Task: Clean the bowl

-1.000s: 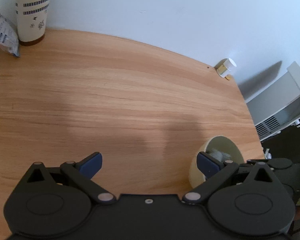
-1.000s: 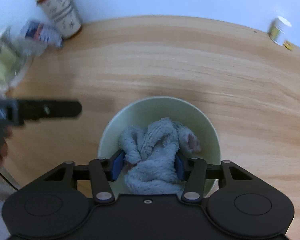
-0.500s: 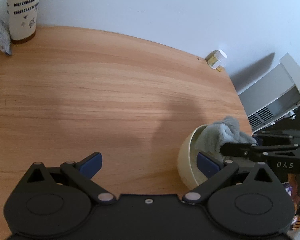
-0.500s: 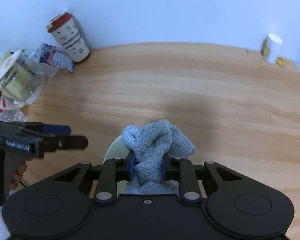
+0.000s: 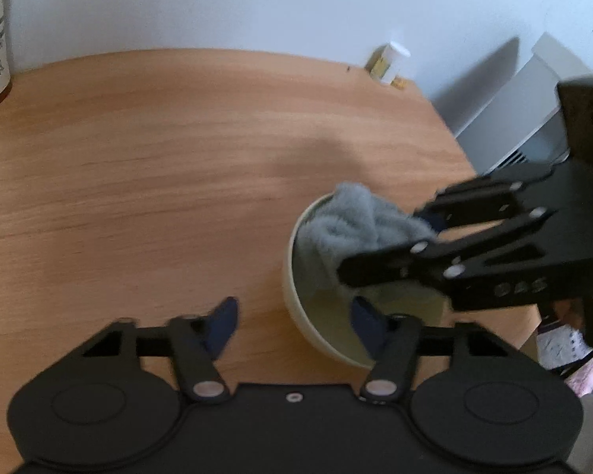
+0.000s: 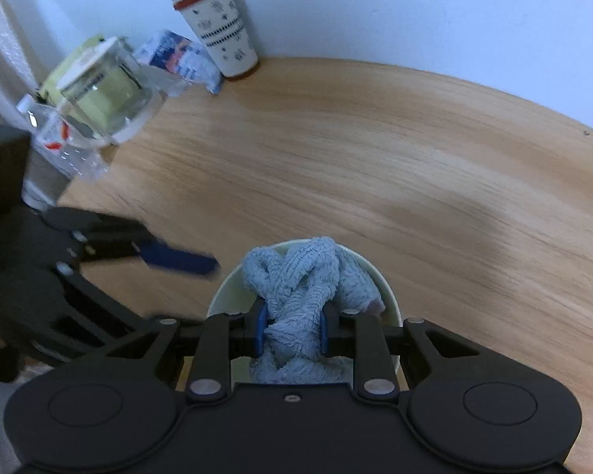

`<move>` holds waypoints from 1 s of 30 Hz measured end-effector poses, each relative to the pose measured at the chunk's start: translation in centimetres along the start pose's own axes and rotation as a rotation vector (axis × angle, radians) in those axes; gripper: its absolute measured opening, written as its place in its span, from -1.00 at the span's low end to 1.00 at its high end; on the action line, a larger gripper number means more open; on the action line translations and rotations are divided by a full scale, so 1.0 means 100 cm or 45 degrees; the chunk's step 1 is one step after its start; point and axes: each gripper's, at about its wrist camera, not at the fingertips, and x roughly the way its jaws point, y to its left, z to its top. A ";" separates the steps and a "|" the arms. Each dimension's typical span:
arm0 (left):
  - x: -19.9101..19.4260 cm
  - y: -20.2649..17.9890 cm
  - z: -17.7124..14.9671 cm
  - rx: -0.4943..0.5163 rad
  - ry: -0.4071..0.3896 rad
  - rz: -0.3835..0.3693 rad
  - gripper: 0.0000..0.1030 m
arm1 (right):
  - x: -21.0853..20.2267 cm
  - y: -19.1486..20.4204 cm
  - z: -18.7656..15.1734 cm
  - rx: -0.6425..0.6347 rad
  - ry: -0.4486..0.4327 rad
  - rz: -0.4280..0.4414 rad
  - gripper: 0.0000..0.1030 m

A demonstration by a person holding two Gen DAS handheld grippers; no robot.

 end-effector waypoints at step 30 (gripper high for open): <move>0.001 -0.036 -0.007 0.295 -0.022 0.189 -0.71 | 0.034 -0.007 0.024 0.126 0.167 -0.064 -0.48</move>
